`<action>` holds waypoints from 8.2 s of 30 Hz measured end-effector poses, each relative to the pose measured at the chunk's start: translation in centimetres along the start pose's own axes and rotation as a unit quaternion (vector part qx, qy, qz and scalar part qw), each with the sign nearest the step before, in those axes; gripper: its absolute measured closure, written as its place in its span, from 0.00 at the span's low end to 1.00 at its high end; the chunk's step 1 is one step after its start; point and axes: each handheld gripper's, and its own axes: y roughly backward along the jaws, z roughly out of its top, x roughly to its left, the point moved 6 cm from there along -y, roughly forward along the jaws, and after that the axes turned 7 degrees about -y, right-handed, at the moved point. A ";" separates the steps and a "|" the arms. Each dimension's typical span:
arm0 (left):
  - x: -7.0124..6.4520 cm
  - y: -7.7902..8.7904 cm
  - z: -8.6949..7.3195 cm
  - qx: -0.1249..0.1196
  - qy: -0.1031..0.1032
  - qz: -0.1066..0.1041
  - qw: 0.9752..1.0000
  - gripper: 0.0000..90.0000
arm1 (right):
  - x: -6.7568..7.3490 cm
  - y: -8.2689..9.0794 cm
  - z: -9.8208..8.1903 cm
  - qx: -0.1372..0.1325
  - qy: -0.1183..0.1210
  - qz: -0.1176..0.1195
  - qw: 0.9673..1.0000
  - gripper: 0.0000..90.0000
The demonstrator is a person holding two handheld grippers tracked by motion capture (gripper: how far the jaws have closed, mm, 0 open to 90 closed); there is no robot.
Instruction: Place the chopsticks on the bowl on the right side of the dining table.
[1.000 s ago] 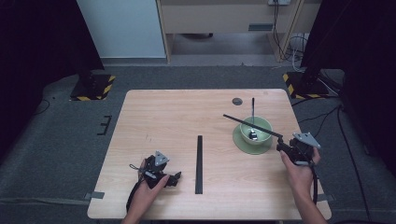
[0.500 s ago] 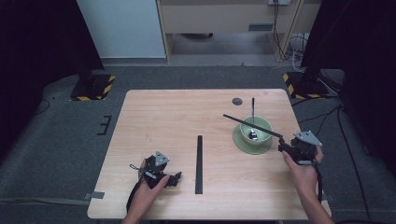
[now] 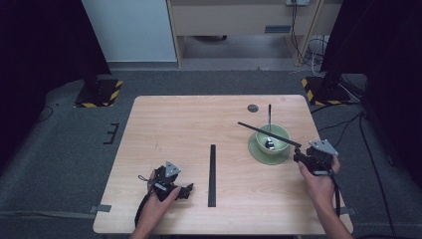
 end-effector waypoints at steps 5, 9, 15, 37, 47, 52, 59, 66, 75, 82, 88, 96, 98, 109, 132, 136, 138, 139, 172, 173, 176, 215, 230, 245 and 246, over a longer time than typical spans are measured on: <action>0.0 0.0 0.0 0.000 0.000 0.000 1.000 0.00 | 0.1 -0.4 0.1 0.000 -0.001 -0.005 1.000 0.30; 0.0 0.0 0.0 0.000 0.000 0.000 1.000 0.00 | -0.2 -0.6 0.5 -0.009 -0.012 -0.006 1.000 0.31; 0.0 0.0 0.0 -0.001 0.001 0.001 1.000 0.00 | -0.5 -1.0 0.3 -0.003 -0.014 -0.010 1.000 0.31; 0.0 0.0 0.0 0.000 0.002 0.001 1.000 0.00 | -0.4 -1.1 1.3 0.000 -0.007 -0.005 1.000 0.28; 0.0 0.0 0.0 0.000 0.002 0.001 1.000 0.00 | -0.3 -1.2 1.1 0.007 0.003 -0.005 1.000 0.28; 0.0 0.0 0.0 0.000 0.002 0.001 1.000 0.00 | -0.4 -1.3 1.2 0.008 0.005 -0.005 1.000 0.28; 0.0 0.0 0.0 0.000 0.002 0.001 1.000 0.00 | -0.3 -1.1 1.2 0.015 0.017 0.000 1.000 0.27; 0.0 0.0 0.0 0.000 0.002 0.001 1.000 0.00 | -0.3 -1.3 0.7 0.020 0.019 -0.001 1.000 0.28; 0.0 0.0 0.0 0.000 0.002 0.001 1.000 0.00 | -0.7 -1.6 0.9 0.016 0.012 -0.008 1.000 0.29; 0.0 0.0 0.0 0.000 0.002 0.001 1.000 0.00 | -0.9 -1.9 0.9 0.017 0.007 -0.013 1.000 0.28; 0.0 0.0 0.0 0.000 0.002 0.001 1.000 0.00 | -0.8 -1.9 1.2 0.018 0.012 -0.014 1.000 0.27; 0.0 0.0 0.0 0.000 0.002 0.001 1.000 0.00 | -0.5 -2.3 1.6 0.019 0.018 -0.017 1.000 0.27; 0.0 0.0 0.0 0.000 0.002 0.001 1.000 0.00 | -0.4 -2.4 1.7 0.021 0.019 -0.018 0.999 0.27; 0.0 0.0 0.0 0.000 0.002 0.001 1.000 0.00 | -0.7 -2.9 1.8 0.013 0.011 -0.022 1.000 0.28; 0.0 0.0 0.0 0.000 0.002 0.001 1.000 0.00 | -0.5 -3.7 2.5 0.020 0.025 -0.028 0.999 0.27; -0.1 0.0 0.0 0.000 0.002 0.001 1.000 0.00 | -0.5 -3.9 2.4 0.024 0.023 -0.028 0.999 0.27; -0.1 0.0 0.0 0.000 0.003 0.001 1.000 0.00 | -0.6 -3.8 2.5 0.021 0.023 -0.028 0.999 0.27; -0.1 0.0 0.0 0.000 0.003 0.001 1.000 0.00 | -0.6 -3.8 2.6 0.020 0.023 -0.029 0.999 0.27; -0.1 0.0 0.0 0.000 0.003 0.002 1.000 0.00 | 0.0 -4.6 3.3 0.037 0.037 -0.030 0.998 0.25; -0.1 0.0 0.0 0.000 0.003 0.002 1.000 0.00 | -0.1 -4.7 3.3 0.037 0.037 -0.031 0.998 0.25; -0.1 0.0 0.0 0.000 0.003 0.002 1.000 0.00 | -0.1 -4.8 3.3 0.036 0.034 -0.032 0.998 0.25; -0.1 -0.1 0.1 0.000 0.006 0.005 1.000 0.00 | -0.5 -5.8 3.3 0.021 0.021 -0.034 0.999 0.25; -0.1 -0.1 0.1 0.001 0.005 0.005 1.000 0.00 | -0.6 -6.0 3.5 0.019 0.017 -0.034 0.999 0.25; -0.1 -0.1 0.1 0.001 0.006 0.006 1.000 0.00 | 0.0 -5.1 3.8 0.000 -0.044 0.040 0.998 0.23; -0.1 -0.1 0.1 0.001 0.006 0.006 1.000 0.00 | 0.0 -5.1 3.9 -0.002 -0.054 0.051 0.997 0.22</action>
